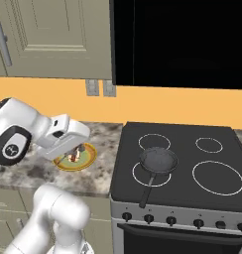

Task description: Place the cold items (eggplant and corn) from the fridge in one tupperware on the dining counter. Place the warm items (kebab skewer and hot dog) in the stove area in another tupperware.

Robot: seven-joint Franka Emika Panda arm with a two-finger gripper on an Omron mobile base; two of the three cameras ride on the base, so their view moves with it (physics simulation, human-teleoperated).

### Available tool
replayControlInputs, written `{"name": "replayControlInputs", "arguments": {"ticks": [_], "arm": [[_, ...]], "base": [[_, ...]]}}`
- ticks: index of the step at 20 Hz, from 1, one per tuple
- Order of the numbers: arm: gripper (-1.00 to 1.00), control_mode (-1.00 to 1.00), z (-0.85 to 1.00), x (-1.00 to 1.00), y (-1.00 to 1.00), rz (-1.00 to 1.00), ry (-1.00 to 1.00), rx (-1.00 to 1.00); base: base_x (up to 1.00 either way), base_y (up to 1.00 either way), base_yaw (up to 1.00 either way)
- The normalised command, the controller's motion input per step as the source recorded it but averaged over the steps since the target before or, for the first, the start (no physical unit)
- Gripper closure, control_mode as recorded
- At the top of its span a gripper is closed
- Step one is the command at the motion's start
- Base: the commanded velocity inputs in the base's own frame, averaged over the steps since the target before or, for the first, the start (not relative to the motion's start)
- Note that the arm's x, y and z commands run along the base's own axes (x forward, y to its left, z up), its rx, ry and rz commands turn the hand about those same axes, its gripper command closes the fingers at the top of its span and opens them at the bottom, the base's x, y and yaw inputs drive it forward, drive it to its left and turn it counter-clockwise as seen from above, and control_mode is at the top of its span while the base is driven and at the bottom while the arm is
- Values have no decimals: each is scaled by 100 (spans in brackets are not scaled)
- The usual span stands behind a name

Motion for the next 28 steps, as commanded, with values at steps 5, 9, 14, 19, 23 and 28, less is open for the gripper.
{"name": "replayControlInputs", "arguments": {"ticks": [5,9,14,19,23,28], "arm": [[100,-100,-100,-3,-14,32,-4,-3],[100,-100,-68,-37,-23,16,-18,5],[100,100,-9,-12,0,1,-4,1],[100,100,0,0,0,0,0,0],[100,100,0,0,0,0,0,0],[100,100,0,0,0,0,0,0]], "base": [[0,0,0],[0,0,0],[-75,0,-2],[-97,0,-16],[-49,-13,-43],[14,-41,-58]]}}
